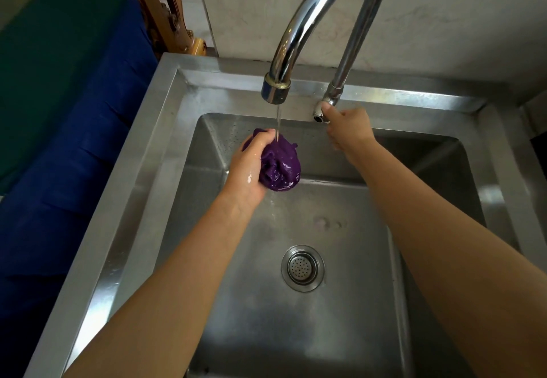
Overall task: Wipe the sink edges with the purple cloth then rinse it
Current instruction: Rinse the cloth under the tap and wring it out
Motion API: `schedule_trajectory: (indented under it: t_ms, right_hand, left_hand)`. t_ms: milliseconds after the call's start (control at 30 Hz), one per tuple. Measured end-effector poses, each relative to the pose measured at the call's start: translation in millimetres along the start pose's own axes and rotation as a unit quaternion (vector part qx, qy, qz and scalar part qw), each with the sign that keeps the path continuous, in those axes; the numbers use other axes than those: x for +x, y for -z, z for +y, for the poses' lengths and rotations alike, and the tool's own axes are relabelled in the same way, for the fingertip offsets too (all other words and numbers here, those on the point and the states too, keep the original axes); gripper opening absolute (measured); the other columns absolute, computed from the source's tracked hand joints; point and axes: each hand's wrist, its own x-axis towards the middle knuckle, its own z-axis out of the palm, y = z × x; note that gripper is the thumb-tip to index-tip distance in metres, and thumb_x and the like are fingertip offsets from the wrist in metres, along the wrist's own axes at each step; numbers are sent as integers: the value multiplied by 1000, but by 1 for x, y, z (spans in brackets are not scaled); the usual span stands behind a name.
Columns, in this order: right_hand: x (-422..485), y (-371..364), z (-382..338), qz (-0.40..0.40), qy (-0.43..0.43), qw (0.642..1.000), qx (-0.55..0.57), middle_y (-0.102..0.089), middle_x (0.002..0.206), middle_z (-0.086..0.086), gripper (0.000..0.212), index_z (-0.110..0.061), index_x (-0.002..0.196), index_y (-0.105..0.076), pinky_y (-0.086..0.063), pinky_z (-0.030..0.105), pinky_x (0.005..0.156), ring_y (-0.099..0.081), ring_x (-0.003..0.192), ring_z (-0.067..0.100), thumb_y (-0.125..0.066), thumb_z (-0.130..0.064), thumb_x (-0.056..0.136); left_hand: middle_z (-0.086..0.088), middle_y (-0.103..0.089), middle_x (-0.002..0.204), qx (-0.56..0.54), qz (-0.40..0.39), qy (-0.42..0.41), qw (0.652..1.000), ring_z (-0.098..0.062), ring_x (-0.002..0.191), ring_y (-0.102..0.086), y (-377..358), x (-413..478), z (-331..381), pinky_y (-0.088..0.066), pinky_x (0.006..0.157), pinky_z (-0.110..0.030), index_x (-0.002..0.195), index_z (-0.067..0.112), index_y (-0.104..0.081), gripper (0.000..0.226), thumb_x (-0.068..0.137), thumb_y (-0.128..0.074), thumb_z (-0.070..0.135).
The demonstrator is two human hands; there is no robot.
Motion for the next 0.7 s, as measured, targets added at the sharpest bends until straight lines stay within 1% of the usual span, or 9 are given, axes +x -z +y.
schedule_trajectory:
  t_ms: [200, 267, 333, 367, 433, 500, 567, 633, 700]
  right_hand:
    - [-4, 4, 13, -45, 21, 995, 88, -35, 47, -4, 37, -18, 62, -44, -25, 21, 40, -28, 36, 6, -50, -36, 94]
    - [-3, 5, 16, -59, 23, 992, 107, -34, 44, -6, 34, -17, 66, -48, -24, 22, 41, -27, 37, 6, -49, -37, 94]
    - [-2, 5, 18, -69, 25, 992, 104, -37, 48, -4, 31, -14, 78, -56, -26, 21, 43, -29, 40, 6, -46, -39, 95]
    - [-3, 5, 19, -68, 26, 993, 92, -40, 52, -2, 33, -12, 89, -59, -29, 21, 45, -32, 43, 7, -43, -40, 96]
    - [-6, 5, 21, -49, 30, 997, 58, -52, 61, 0, 38, -13, 109, -58, -38, 23, 54, -42, 51, 9, -35, -42, 98]
    - [-10, 5, 26, -10, 32, 999, 33, -62, 73, 1, 40, -15, 116, -53, -45, 25, 61, -51, 59, 11, -29, -43, 99]
    - [-12, 5, 31, 33, 20, 998, 44, -65, 77, 2, 42, -14, 118, -51, -48, 27, 63, -53, 61, 13, -26, -42, 100]
    - [-12, 4, 32, 37, 17, 997, 61, -66, 76, 2, 41, -13, 116, -52, -47, 27, 61, -53, 59, 13, -25, -40, 100]
    - [-12, 2, 31, 17, 35, 995, 94, -65, 73, 2, 37, -15, 102, -57, -44, 24, 60, -51, 58, 12, -26, -35, 101]
  left_hand:
    - [-4, -67, 89, 8, 9, 4, 1000, -25, 89, -66, 3, 3, -4, -55, 64, -33, 94, 17, -63, 16, 80, -68, 22]
    - [-8, -67, 94, 15, 29, -11, 999, -30, 96, -66, 4, 4, -7, -57, 70, -37, 92, 17, -62, 15, 80, -69, 21]
    - [-13, -67, 104, 19, 50, -30, 998, -34, 102, -65, 4, 5, -9, -57, 78, -44, 91, 18, -62, 18, 77, -72, 22]
    - [-14, -67, 106, 21, 61, -35, 997, -33, 102, -65, 5, 4, -9, -57, 79, -45, 92, 19, -62, 20, 76, -74, 24]
    - [-8, -68, 99, 25, 79, -38, 996, -25, 94, -67, 6, 2, -8, -58, 77, -40, 89, 21, -61, 20, 76, -75, 27]
    - [-1, -65, 89, 24, 93, -43, 994, -19, 84, -65, 9, 1, -6, -58, 77, -37, 86, 22, -59, 18, 77, -74, 27]
    - [0, -64, 87, 23, 98, -39, 994, -19, 83, -64, 12, 1, -5, -57, 80, -40, 85, 22, -59, 17, 78, -74, 26]
    - [0, -64, 88, 18, 100, -28, 994, -20, 86, -63, 14, 1, -5, -56, 84, -44, 85, 23, -59, 16, 78, -73, 26]
    - [-1, -64, 91, 5, 99, -15, 995, -22, 89, -63, 14, 2, -6, -56, 84, -47, 87, 23, -59, 16, 78, -73, 26]
